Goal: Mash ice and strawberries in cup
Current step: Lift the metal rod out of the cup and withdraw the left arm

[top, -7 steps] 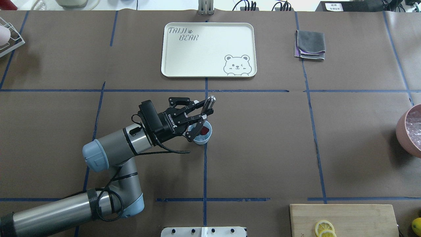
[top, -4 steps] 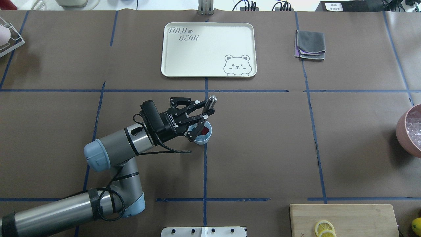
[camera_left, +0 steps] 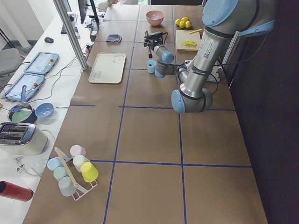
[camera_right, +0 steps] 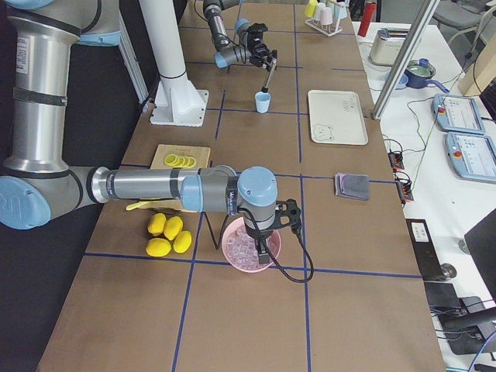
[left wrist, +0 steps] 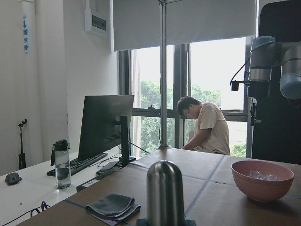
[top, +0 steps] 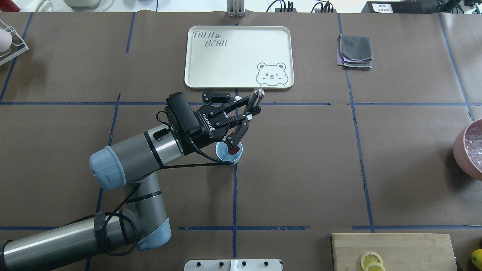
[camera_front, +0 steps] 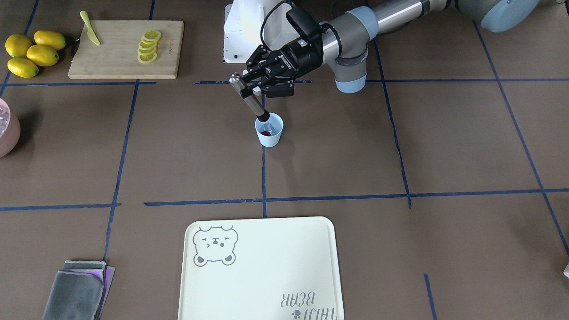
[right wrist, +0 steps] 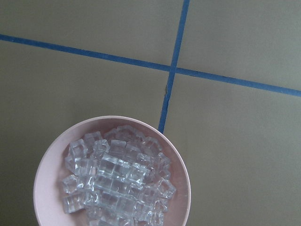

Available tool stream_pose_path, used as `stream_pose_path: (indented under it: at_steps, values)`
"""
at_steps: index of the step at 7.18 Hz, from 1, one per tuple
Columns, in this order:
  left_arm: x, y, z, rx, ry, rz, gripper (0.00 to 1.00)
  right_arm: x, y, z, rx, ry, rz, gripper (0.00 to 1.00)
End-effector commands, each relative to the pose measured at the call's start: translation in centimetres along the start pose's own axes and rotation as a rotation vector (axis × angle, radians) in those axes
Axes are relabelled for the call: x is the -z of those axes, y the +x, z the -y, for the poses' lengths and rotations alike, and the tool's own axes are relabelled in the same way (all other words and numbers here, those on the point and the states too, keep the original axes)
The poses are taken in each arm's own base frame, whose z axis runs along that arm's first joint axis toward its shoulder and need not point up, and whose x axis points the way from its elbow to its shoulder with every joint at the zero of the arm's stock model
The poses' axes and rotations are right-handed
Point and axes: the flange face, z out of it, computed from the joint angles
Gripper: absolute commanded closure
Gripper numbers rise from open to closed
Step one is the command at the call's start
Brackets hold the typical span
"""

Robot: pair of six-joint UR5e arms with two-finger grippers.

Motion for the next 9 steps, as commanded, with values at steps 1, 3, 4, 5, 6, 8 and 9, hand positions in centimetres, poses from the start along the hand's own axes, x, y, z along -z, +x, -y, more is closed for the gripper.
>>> stream_pose_path:
  at_steps: [1, 3, 4, 5, 6, 8, 9]
  values:
    - [-1.1, -0.5, 2.2, -0.045, -0.169, 0.069, 1.0, 0.1, -0.1, 0.1, 0.002, 0.002, -0.001, 0.0]
    - [-1.0, -4.2, 1.4, -0.111, -0.413, 0.19, 1.0, 0.0, 0.0, 0.0, -0.001, 0.001, 0.0, 0.0]
    - [-0.9, -6.1, 2.3, -0.15, -0.537, 0.254, 1.0, 0.0, 0.0, 0.1, -0.001, 0.001, -0.002, 0.0]
    - [-0.1, -10.0, 2.9, -0.165, -0.681, 0.285, 1.0, 0.0, 0.0, 0.1, -0.001, 0.001, -0.002, 0.0]
    - [1.3, -15.0, 4.1, -0.168, -0.8, 0.253, 1.0, -0.1, 0.1, 0.0, 0.0, -0.002, -0.003, 0.0]
    - [5.3, -20.2, 3.8, -0.111, -1.078, 0.385, 0.97, 0.0, 0.0, 0.1, -0.001, 0.0, -0.002, 0.0]
    - [7.7, -24.7, 4.5, -0.044, -1.19, 0.47, 0.99, 0.0, 0.0, 0.1, 0.001, 0.001, -0.002, 0.0]
